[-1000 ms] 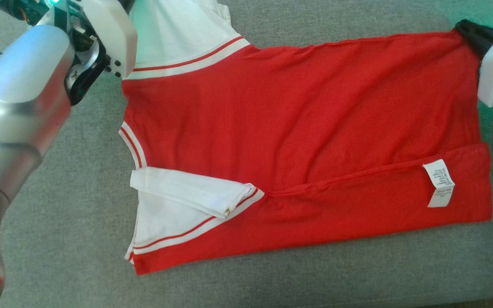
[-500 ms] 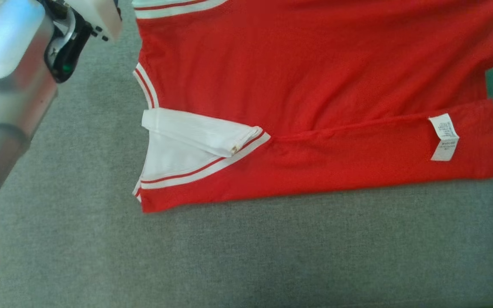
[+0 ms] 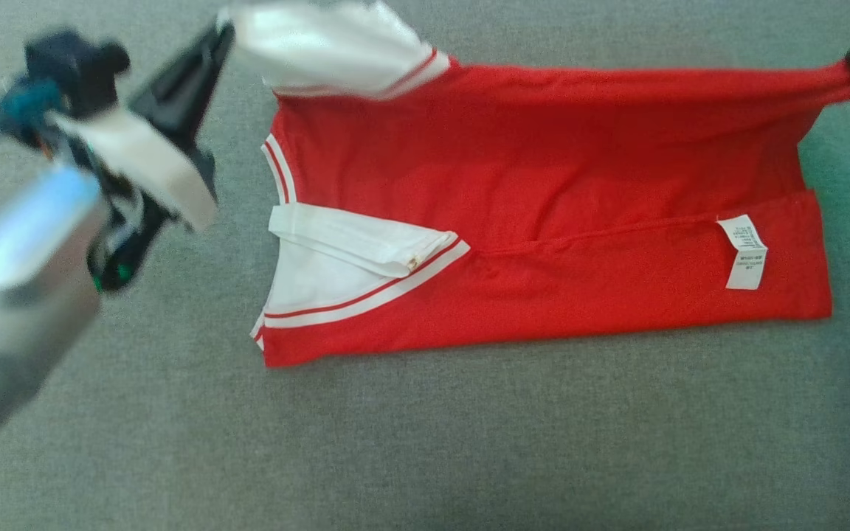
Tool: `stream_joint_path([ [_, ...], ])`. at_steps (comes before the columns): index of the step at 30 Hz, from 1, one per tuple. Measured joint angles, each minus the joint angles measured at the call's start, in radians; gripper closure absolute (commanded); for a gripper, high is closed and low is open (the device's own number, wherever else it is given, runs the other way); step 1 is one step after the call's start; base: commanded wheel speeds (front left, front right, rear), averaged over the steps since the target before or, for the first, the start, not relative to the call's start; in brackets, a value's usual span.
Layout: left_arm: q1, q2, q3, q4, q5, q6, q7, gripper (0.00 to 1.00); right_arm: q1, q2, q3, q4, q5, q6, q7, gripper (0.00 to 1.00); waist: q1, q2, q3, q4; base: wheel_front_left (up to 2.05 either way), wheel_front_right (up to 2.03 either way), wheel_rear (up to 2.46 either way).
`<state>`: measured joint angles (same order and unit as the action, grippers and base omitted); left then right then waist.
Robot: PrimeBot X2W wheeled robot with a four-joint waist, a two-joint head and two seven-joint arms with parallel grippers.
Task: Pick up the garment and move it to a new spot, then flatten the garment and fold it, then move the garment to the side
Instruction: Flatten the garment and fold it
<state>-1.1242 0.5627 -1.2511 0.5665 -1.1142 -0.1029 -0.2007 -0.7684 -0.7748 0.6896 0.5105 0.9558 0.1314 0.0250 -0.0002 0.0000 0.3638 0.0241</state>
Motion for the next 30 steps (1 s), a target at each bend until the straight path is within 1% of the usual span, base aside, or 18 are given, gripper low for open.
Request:
stream_joint_path([
  [4,0.099,0.056,-0.007,-0.131,-0.007,0.055,-0.014,1.00,0.068,-0.005,-0.027,-0.025,-0.013,0.000,-0.013,1.00,0.0000,0.0000,-0.021,0.004,0.00,0.00,0.00],
  [8,0.191,0.117,-0.010,-0.248,-0.007,0.120,-0.030,1.00,0.147,-0.010,-0.064,-0.037,-0.025,0.000,-0.026,1.00,0.0000,0.0000,-0.033,0.010,0.00,0.00,0.00],
  [13,0.292,0.169,-0.008,-0.396,-0.023,0.193,-0.040,1.00,0.243,-0.004,-0.122,-0.043,-0.026,0.000,-0.035,1.00,0.0000,0.0000,-0.044,0.013,0.00,0.00,0.00],
  [15,0.323,0.184,-0.008,-0.448,-0.022,0.222,-0.040,1.00,0.275,0.002,-0.145,-0.050,-0.029,0.000,-0.041,1.00,0.0000,0.0000,-0.046,0.014,0.00,0.00,0.00],
  [20,0.390,0.201,-0.007,-0.523,-0.020,0.266,-0.047,1.00,0.348,0.030,-0.197,-0.068,-0.044,0.000,-0.043,1.00,0.0001,0.0000,-0.047,0.016,0.00,0.00,0.00],
  [22,0.413,0.203,-0.006,-0.533,-0.021,0.280,-0.047,1.00,0.378,0.046,-0.216,-0.071,-0.053,0.000,-0.043,1.00,0.0001,0.0000,-0.047,0.016,0.00,0.00,0.00],
  [25,0.443,0.201,-0.005,-0.539,-0.021,0.289,-0.047,1.00,0.412,0.075,-0.235,-0.069,-0.078,0.000,-0.043,1.00,0.0001,0.0000,-0.044,0.015,0.00,0.00,0.00],
  [26,0.451,0.201,-0.003,-0.539,-0.021,0.292,-0.047,1.00,0.418,0.087,-0.243,-0.063,-0.087,0.000,-0.042,0.84,0.0002,0.0000,-0.044,0.014,0.00,0.00,0.00],
  [27,0.459,0.198,-0.001,-0.537,-0.021,0.298,-0.048,1.00,0.421,0.102,-0.254,-0.055,-0.095,0.000,-0.043,0.62,0.0002,0.0000,-0.044,0.013,0.00,0.00,0.00],
  [28,0.468,0.194,0.006,-0.534,-0.021,0.298,-0.048,1.00,0.423,0.113,-0.264,-0.046,-0.106,0.000,-0.043,0.62,0.0002,0.0000,-0.044,0.012,0.00,0.00,0.00],
  [29,0.478,0.187,0.015,-0.528,-0.021,0.298,-0.049,1.00,0.423,0.124,-0.275,-0.037,-0.119,0.000,-0.043,0.30,0.0002,0.0000,-0.045,0.010,0.00,0.00,0.00],
  [30,0.489,0.178,0.027,-0.520,-0.021,0.298,-0.049,0.59,0.423,0.134,-0.286,-0.026,-0.133,0.000,-0.048,0.00,0.0002,0.0000,-0.047,0.008,0.00,0.00,0.00],
])
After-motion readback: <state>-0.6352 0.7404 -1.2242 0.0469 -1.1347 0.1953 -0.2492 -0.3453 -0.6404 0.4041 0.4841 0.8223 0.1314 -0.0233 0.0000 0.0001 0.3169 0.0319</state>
